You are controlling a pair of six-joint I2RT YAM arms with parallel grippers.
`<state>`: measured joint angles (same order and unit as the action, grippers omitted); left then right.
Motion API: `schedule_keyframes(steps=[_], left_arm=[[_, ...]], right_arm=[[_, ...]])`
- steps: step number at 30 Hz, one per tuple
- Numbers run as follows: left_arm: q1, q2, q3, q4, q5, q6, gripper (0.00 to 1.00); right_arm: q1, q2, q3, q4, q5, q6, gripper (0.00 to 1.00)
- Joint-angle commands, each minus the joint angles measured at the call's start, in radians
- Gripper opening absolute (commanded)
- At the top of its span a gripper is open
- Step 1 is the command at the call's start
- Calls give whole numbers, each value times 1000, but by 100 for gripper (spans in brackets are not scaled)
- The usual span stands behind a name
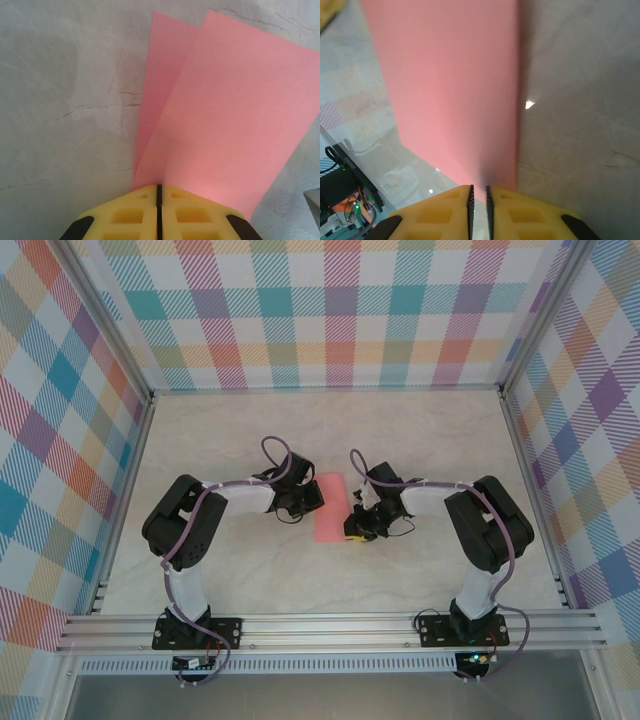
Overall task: Fold a paper plane with a square sheet of paper (pick it up from the middle)
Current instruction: Fold the square sheet of paper in half at the center of the table.
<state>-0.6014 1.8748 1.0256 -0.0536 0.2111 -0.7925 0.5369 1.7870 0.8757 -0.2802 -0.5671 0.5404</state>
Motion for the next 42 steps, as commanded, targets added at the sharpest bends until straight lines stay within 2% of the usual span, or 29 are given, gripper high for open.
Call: schedule_keyframes(steps=[1, 7, 17, 22, 25, 32, 42], left_arm=[[-26, 57, -14, -106, -32, 5, 9], [-27, 55, -14, -110, -30, 8, 9], [-27, 61, -10, -112, -22, 12, 8], [-27, 61, -14, -120, -21, 20, 8], [-28, 60, -14, -124, -21, 28, 8], [-27, 59, -18, -127, -20, 30, 8], [-28, 59, -18, -133, -16, 32, 8]], right_arm=[[8, 14, -9, -35, 17, -8, 18], [2, -90, 99, -52, 107, -19, 18], [-28, 141, 310, 14, 174, 15, 18], [-56, 203, 293, 48, 196, 38, 17], [-71, 219, 245, 105, 159, 83, 18], [-71, 134, 276, 123, 125, 98, 18], [-102, 276, 374, 95, 160, 96, 18]])
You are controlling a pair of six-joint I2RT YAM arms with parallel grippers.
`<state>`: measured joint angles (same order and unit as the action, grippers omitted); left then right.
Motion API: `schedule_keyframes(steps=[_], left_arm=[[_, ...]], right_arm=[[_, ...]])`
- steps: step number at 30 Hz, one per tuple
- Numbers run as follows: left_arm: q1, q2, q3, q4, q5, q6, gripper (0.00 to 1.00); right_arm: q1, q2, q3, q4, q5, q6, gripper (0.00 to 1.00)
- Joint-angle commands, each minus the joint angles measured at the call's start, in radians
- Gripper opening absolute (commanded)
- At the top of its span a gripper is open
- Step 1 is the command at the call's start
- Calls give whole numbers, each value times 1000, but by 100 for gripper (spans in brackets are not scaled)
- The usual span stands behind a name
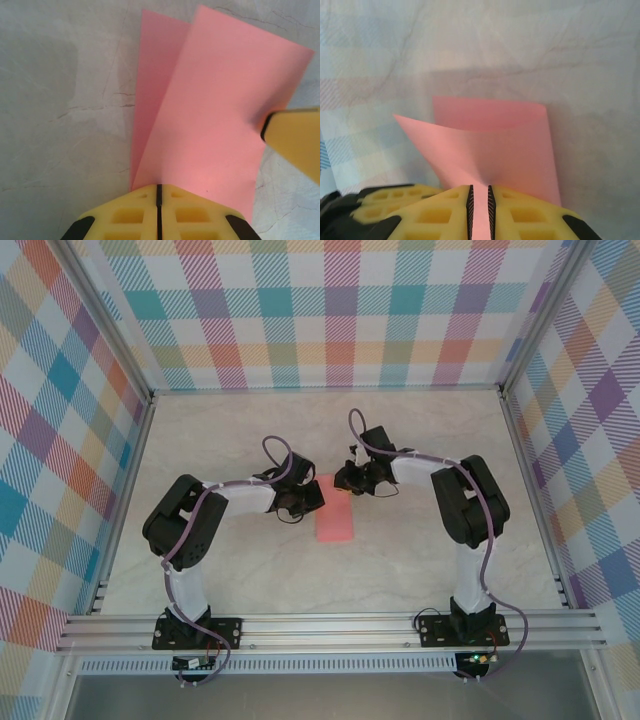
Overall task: Fold a paper plane with a square sheet of paper (pick it up from the middle)
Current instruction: Fold the square sheet of paper in half at the center of the table.
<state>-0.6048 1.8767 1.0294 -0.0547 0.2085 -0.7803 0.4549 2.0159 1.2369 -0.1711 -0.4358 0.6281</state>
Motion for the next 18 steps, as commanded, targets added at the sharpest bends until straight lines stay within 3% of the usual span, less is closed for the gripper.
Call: schedule_keyframes(steps=[1, 11, 18], left_arm=[[-24, 56, -22, -134, -14, 21, 8], [-24, 52, -21, -135, -15, 21, 8], [-23, 52, -21, -136, -15, 21, 8]], right_arm=[[-24, 55, 13, -16, 33, 7, 18], [-28, 29, 63, -29, -3, 13, 18], [-30, 112, 126, -42, 27, 17, 18]])
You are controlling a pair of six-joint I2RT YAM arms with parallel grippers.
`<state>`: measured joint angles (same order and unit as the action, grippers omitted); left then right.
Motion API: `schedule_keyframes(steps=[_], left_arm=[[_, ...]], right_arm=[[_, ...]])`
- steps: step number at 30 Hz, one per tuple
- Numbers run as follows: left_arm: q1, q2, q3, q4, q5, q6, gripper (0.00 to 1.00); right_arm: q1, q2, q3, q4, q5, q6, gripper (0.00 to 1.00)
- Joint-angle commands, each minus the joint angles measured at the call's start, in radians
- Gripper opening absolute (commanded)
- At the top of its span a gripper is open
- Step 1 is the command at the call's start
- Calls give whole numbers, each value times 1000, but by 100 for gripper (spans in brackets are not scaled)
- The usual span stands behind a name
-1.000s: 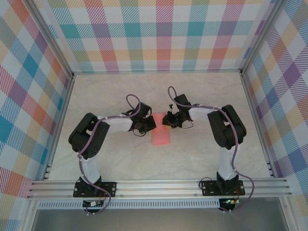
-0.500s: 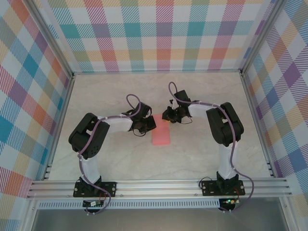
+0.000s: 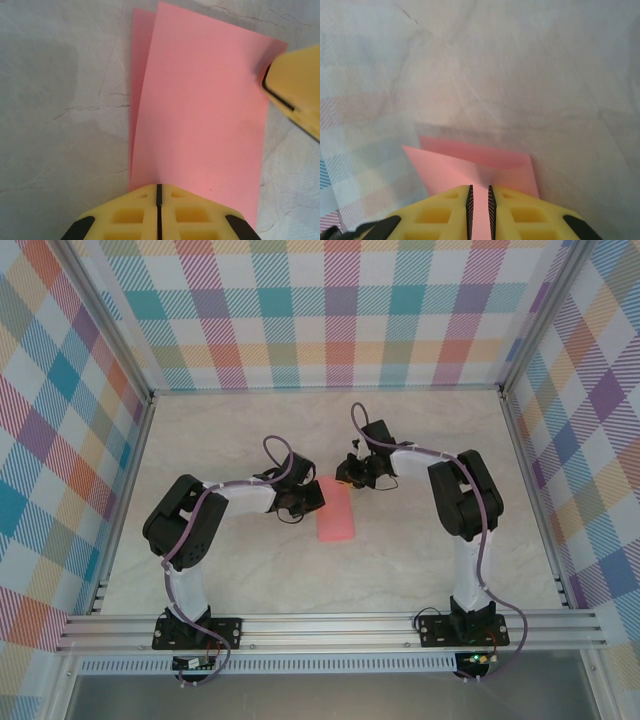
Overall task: Fold a paper plane with a square sheet of paper (pick it up from the middle)
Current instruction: Fold the square sheet of paper in half at the center of the table.
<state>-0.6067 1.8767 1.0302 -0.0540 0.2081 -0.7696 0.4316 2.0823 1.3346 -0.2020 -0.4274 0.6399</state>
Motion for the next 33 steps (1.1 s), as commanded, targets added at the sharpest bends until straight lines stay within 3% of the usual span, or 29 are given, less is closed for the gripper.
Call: schedule_keyframes(steps=[1, 7, 14, 24, 33], left_arm=[[-22, 52, -23, -138, -14, 12, 8], [-22, 47, -27, -139, -16, 13, 8], [-22, 40, -27, -140, -24, 11, 8], [-24, 39, -27, -139, -25, 9, 8], [-24, 15, -19, -149, -39, 5, 8]], right_arm=[[-6, 54, 30, -11, 26, 7, 18], [-14, 91, 44, -34, 53, 25, 18], [-16, 24, 71, -41, 14, 34, 18], [-16, 91, 84, -74, 44, 69, 18], [-14, -130, -72, -63, -11, 18, 18]])
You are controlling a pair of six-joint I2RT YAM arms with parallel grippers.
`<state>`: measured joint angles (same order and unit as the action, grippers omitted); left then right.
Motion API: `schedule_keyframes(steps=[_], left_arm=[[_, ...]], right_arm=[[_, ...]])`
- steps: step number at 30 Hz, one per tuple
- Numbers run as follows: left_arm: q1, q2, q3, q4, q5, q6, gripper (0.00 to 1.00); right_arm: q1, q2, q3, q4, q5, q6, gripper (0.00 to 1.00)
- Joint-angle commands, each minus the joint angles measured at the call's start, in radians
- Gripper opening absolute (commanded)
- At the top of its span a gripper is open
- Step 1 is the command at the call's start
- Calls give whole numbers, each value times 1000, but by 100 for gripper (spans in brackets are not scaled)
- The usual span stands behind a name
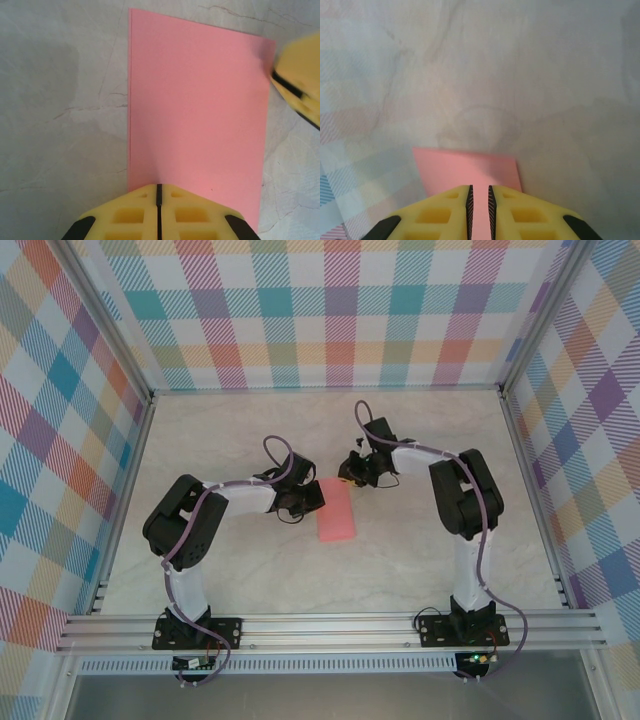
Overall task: Fold a paper plane with a square sheet of paper (pick it up from the middle)
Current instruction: Fold the square sheet of paper in half at the center of the table, then move the square sheet of paper to the center of the table.
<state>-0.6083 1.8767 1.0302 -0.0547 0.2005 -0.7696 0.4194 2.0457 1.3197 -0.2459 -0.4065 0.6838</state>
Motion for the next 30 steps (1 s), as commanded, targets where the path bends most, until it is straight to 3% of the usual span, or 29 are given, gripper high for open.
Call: schedule_keyframes(steps=[1, 8, 21, 30], left_arm=[[-22, 15, -18, -151, -32, 5, 8], [-27, 17, -3, -146, -21, 3, 8], [-30, -39, 20, -134, 4, 2, 9], [-28, -55, 68, -10, 75, -6, 16]], right_arm=[[0, -106, -86, -16, -44, -26, 18], [12, -137, -222, 5, -101, -27, 17], [25, -87, -203, -36, -109, -65, 13], [59, -54, -211, -23, -155, -135, 11]])
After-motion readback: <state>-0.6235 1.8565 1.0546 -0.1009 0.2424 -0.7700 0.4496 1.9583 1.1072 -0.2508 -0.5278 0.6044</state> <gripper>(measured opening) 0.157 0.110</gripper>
